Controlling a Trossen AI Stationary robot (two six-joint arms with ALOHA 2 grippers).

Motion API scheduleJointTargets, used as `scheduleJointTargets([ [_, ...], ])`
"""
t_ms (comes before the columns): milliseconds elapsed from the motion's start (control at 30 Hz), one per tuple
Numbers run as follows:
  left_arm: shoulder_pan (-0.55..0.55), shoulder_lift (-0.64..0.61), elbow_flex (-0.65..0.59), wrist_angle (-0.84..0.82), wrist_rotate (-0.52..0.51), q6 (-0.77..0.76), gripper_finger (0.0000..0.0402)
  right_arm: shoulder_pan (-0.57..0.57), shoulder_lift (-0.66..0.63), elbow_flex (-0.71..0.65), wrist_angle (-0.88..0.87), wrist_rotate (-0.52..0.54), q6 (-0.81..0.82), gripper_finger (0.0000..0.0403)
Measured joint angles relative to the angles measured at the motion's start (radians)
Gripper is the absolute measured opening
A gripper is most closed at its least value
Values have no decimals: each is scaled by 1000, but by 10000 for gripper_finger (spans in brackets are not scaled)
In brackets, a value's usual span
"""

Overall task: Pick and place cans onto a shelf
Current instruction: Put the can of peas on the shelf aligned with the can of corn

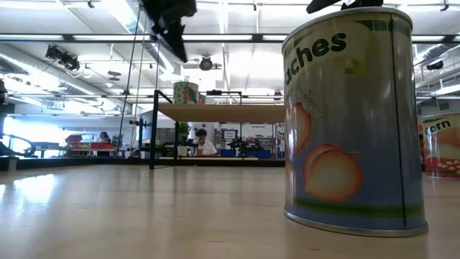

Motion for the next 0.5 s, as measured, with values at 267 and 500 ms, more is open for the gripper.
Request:
scheduleJointTargets([
  [267, 25, 7, -91, -47, -92, -101, 13, -23, 0, 0, 8, -39, 0, 304],
  [500, 62, 12, -133, 49, -93, -77, 13, -44, 0, 0, 40, -40, -34, 305],
])
